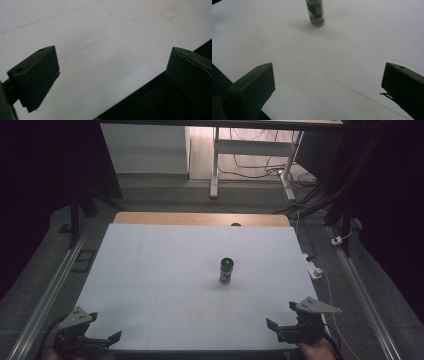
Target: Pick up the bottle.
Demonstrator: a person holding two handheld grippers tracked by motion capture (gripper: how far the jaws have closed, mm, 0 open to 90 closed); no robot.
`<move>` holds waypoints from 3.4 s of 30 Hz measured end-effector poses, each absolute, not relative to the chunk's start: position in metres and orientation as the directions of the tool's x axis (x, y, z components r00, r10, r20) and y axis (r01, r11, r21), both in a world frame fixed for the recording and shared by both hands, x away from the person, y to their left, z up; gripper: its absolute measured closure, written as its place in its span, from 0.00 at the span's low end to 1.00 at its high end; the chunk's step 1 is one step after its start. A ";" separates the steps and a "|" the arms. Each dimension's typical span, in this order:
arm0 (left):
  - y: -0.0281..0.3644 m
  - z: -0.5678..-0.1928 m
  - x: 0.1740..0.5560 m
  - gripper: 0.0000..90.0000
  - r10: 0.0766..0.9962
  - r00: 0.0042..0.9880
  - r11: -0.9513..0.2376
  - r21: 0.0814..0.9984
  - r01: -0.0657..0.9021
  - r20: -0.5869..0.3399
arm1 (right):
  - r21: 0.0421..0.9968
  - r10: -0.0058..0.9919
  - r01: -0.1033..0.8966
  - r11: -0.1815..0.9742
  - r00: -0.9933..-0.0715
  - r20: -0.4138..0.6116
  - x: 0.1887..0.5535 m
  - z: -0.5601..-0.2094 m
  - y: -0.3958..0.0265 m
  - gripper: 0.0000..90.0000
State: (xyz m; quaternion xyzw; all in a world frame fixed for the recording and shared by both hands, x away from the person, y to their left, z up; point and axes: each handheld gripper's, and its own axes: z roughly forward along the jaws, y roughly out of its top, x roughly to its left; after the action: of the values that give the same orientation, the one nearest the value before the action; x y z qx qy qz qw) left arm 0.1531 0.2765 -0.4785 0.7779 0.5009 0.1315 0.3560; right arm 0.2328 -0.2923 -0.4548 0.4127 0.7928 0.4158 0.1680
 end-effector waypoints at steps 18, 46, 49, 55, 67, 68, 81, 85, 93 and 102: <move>0.278 -0.479 0.153 0.00 0.875 0.458 -0.238 0.685 0.688 -0.156 | 0.816 0.752 0.467 0.341 -0.656 0.061 0.240 -0.451 -0.279 0.00; 0.277 -0.479 0.153 0.00 0.875 0.456 -0.239 0.677 0.696 -0.160 | 0.796 0.699 0.474 0.376 -0.709 0.092 0.270 -0.450 -0.243 0.00; 0.277 -0.479 0.153 0.00 0.875 0.456 -0.239 0.677 0.696 -0.160 | 0.789 0.700 0.489 0.373 -0.706 0.107 0.276 -0.451 -0.239 0.00; 0.277 -0.479 0.153 0.00 0.875 0.456 -0.238 0.678 0.695 -0.160 | 0.783 0.698 0.488 0.386 -0.709 0.098 0.284 -0.453 -0.232 0.00; 0.278 -0.479 0.153 0.00 0.874 0.457 -0.236 0.678 0.696 -0.164 | 0.777 0.700 0.486 0.400 -0.709 0.083 0.302 -0.456 -0.219 0.00; 0.278 -0.479 0.153 0.00 0.875 0.455 -0.233 0.678 0.697 -0.166 | 0.774 0.698 0.487 0.405 -0.711 0.082 0.305 -0.456 -0.216 0.00; 0.278 -0.479 0.153 0.00 0.874 0.455 -0.232 0.679 0.697 -0.169 | 0.764 0.696 0.469 0.443 -0.717 0.036 0.325 -0.462 -0.204 0.00; 0.278 -0.479 0.154 0.00 0.874 0.455 -0.231 0.679 0.697 -0.170 | 0.764 0.690 0.468 0.443 -0.722 0.042 0.336 -0.462 -0.197 0.00; 0.279 -0.479 0.154 0.00 0.874 0.456 -0.231 0.679 0.697 -0.171 | 0.752 0.683 0.471 0.462 -0.729 0.037 0.352 -0.467 -0.191 0.00; 0.279 -0.479 0.154 0.00 0.873 0.455 -0.229 0.677 0.699 -0.174 | 0.737 0.680 0.486 0.470 -0.732 0.049 0.373 -0.479 -0.177 0.00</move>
State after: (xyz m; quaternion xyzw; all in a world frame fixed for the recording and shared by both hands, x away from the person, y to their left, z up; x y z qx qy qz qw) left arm 0.1540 0.2792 -0.4793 0.7745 0.5075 0.1217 0.3575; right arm 0.3729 -0.1770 -0.4792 0.3436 0.8480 0.3831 0.1265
